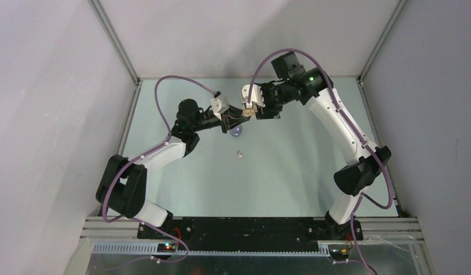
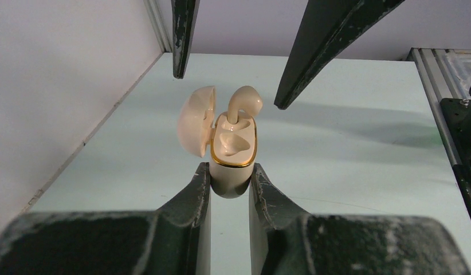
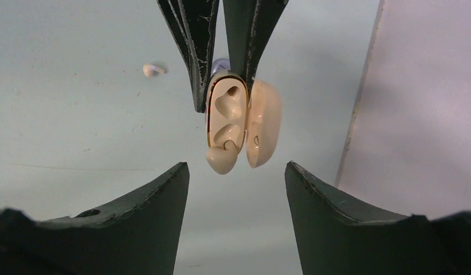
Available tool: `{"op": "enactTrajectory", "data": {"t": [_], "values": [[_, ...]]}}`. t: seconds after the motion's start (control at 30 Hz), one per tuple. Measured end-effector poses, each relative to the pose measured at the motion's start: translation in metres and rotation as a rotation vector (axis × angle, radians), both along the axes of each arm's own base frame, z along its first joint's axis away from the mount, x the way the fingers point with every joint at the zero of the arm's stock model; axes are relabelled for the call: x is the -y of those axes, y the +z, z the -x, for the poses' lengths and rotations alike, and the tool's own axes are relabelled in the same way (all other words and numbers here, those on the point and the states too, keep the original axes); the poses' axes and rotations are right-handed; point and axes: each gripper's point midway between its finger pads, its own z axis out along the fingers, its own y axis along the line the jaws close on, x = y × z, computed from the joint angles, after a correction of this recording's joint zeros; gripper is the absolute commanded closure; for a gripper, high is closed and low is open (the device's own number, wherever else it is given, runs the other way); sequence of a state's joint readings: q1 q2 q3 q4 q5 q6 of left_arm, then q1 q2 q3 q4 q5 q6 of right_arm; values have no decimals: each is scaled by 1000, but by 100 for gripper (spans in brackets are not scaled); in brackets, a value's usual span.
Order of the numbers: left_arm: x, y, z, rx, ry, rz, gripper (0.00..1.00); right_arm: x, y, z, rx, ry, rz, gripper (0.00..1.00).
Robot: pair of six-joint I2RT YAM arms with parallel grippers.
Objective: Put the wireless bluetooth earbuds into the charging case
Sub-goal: Adjust the right earbud in the right side groove of the charging case.
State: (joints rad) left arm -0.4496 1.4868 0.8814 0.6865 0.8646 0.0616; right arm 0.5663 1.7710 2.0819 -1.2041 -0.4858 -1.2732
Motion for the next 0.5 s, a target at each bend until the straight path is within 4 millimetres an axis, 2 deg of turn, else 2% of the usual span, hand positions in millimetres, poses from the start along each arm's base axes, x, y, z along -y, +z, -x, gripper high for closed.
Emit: {"op": "enactTrajectory", "data": {"t": [0.5], "values": [[0, 0, 1, -1, -3, -1, 100, -3, -2, -14, 71, -30, 31, 36]]}}
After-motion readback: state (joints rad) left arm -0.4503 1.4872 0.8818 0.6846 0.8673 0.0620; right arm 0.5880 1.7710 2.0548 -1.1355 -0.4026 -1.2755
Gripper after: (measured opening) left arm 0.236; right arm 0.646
